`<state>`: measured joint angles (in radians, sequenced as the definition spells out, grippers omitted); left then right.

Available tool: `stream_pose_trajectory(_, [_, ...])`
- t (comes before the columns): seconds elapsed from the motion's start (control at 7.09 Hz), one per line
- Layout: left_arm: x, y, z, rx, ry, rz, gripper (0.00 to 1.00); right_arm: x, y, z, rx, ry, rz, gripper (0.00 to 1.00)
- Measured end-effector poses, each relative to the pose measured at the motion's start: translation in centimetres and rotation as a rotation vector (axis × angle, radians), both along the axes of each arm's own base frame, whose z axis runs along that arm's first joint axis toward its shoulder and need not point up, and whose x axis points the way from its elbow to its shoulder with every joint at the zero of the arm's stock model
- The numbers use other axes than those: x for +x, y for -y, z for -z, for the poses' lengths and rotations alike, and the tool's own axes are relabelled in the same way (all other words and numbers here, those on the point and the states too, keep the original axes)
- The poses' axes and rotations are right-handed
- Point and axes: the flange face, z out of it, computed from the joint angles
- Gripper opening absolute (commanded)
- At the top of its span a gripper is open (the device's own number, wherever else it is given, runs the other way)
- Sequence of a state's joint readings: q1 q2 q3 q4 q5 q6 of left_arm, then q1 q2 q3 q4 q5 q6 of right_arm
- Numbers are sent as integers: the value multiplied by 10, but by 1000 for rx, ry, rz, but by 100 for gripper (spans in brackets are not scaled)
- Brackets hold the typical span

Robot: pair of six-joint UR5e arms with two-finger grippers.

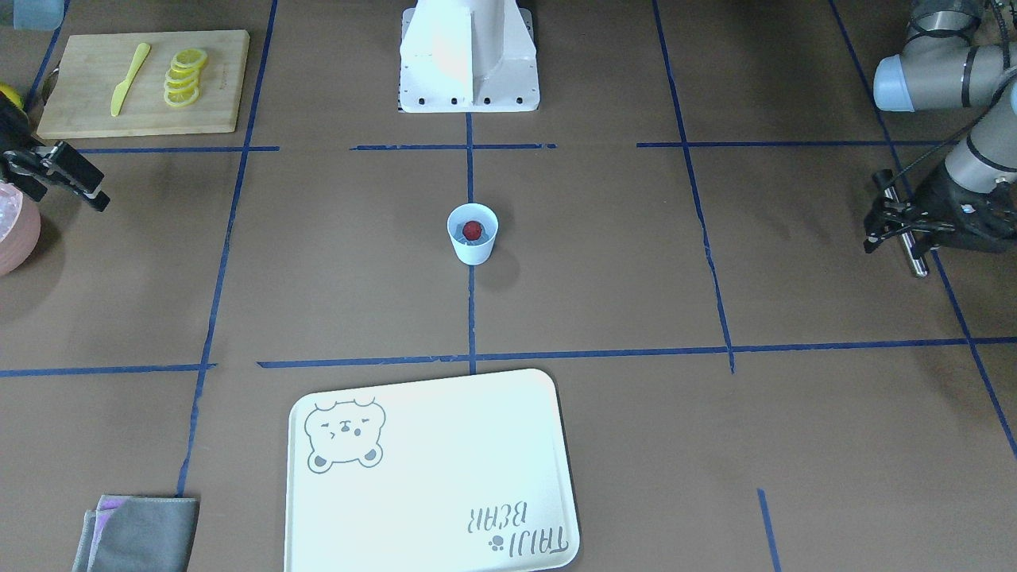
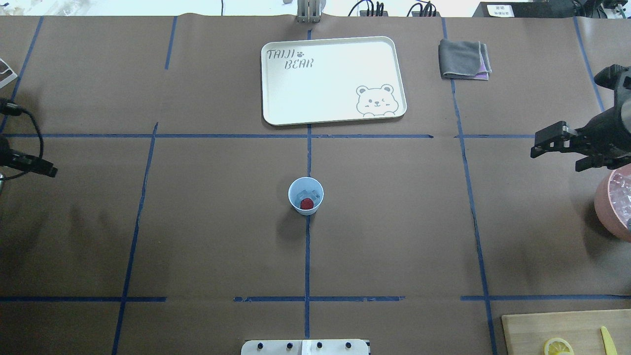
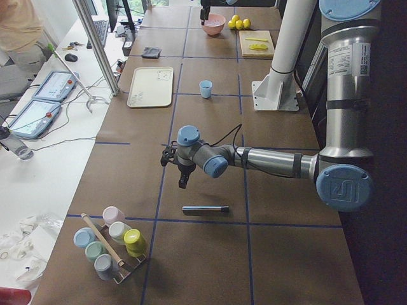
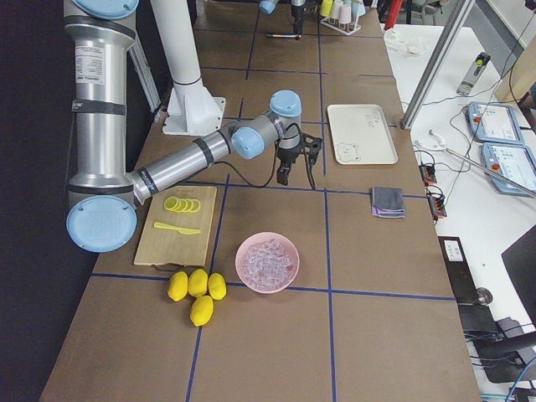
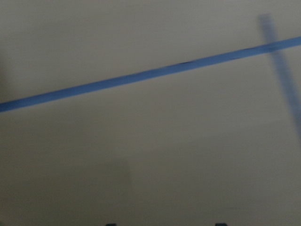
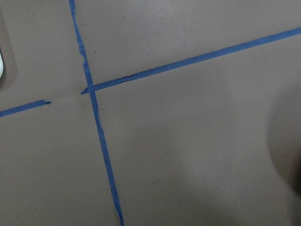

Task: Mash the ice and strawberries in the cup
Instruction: 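Grasp the silver metal muddler with the left gripper beside the table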

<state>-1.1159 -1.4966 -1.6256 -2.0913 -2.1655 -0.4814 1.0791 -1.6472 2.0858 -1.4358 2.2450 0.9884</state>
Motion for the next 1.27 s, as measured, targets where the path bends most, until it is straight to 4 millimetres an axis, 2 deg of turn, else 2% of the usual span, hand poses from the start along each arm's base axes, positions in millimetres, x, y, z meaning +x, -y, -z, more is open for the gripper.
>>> stream_pose_trajectory(0.14, [-9, 1, -20, -28, 18, 10, 77, 4, -1, -3, 2, -1, 3, 100])
stream_pose_trajectory(0.56, [-12, -1, -67, -107, 53, 20, 78, 5, 0, -4, 2, 0, 7, 100])
stream_pose_trajectory(1.27, [-11, -3, -83, -177, 56, 64, 78, 4, 1, -4, 4, 1, 7, 100])
